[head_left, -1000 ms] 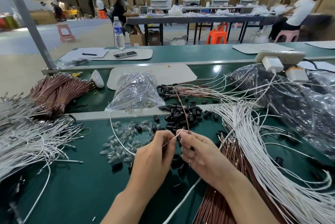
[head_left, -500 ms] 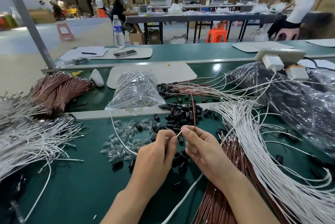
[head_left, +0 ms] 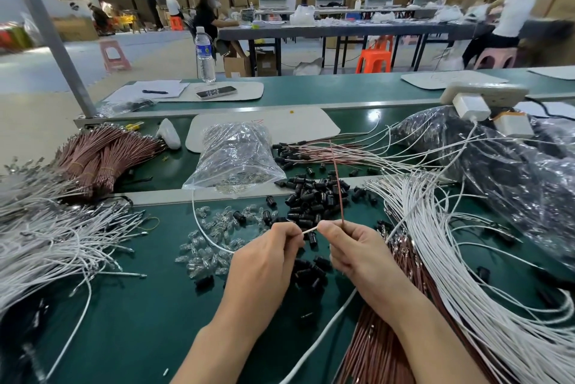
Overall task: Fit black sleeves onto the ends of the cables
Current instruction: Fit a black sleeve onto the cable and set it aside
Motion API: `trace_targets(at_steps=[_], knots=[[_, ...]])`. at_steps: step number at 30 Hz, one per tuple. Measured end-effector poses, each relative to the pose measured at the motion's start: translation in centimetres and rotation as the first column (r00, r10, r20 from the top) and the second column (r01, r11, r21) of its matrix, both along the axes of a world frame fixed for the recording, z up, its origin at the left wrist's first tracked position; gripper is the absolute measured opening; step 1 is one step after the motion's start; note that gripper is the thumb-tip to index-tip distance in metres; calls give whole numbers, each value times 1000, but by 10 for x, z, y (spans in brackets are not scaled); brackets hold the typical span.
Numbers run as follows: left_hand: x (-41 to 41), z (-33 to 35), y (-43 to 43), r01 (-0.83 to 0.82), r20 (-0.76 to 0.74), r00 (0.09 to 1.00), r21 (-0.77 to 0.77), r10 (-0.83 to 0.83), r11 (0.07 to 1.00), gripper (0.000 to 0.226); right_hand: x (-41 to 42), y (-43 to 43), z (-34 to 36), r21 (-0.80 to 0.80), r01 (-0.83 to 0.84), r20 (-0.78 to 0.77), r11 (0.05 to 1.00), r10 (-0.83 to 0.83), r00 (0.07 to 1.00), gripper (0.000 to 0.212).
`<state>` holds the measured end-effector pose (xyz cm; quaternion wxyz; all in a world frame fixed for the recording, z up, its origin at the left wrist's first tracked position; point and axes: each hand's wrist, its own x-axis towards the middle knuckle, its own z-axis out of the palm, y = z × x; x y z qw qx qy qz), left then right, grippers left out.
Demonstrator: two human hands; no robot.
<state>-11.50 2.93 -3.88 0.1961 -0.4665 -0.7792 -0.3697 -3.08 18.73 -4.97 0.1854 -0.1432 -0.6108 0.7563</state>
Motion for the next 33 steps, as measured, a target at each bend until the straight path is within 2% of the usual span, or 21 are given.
trace_targets(at_steps=[4,8,11,21,26,33], knots=[[-3,-1,0,-29,-81,996,-15,27,999,8,1,1,-1,28,5,22,1000,-5,1000,30],[-6,-5,-1,-27,-93,995,-34,24,999,9,0,-1,0,26,21,34,999,-22,999,20],[-5,-7,-2,-19,-33,999,-19,19,1000,7,1,-2,1,17,34,31,999,-34,999,14],[0,-5,-2,-3,159,987,-5,4,1000,29,0,-4,1,36,44,34,998,-45,998,14],[2,-5,-1,12,188,982,1,-12,1000,16,0,-5,1,13,39,22,999,-40,999,15],[2,-9,1,3,215,977,-9,-1,1000,11,1,-6,4,19,30,28,999,-30,999,15]])
